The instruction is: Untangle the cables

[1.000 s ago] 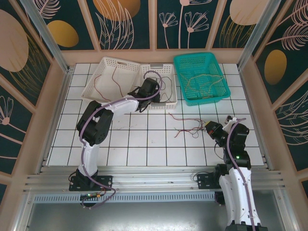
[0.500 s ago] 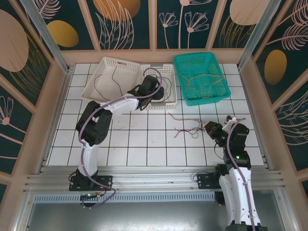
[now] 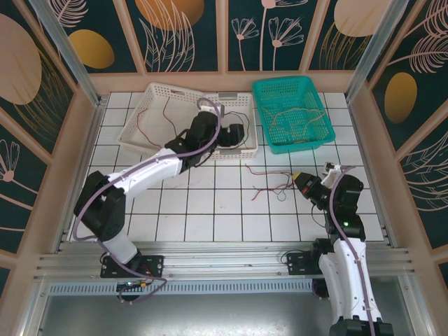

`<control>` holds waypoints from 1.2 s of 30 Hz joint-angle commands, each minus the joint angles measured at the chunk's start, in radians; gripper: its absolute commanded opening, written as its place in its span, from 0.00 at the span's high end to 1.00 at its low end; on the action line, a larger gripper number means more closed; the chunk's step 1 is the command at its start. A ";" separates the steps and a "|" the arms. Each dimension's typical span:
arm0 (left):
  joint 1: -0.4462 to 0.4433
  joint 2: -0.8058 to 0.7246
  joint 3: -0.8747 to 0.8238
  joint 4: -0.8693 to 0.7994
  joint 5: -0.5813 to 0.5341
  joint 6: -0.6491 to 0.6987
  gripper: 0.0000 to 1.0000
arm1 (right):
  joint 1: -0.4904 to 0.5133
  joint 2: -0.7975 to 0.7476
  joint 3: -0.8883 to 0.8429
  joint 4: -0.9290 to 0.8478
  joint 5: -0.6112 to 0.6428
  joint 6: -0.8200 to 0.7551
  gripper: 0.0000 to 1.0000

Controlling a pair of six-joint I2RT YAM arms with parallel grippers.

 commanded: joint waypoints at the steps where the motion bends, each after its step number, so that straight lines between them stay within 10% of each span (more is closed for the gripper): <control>1: -0.065 -0.035 -0.087 0.061 0.066 -0.059 0.16 | 0.013 -0.013 0.034 0.139 -0.118 -0.011 1.00; 20: -0.116 -0.002 -0.332 0.267 0.424 0.119 0.01 | 0.272 -0.033 0.097 0.245 -0.139 -0.020 1.00; 36: -0.116 -0.107 -0.542 0.369 0.407 0.135 0.13 | 0.287 -0.026 0.114 0.234 -0.053 0.006 1.00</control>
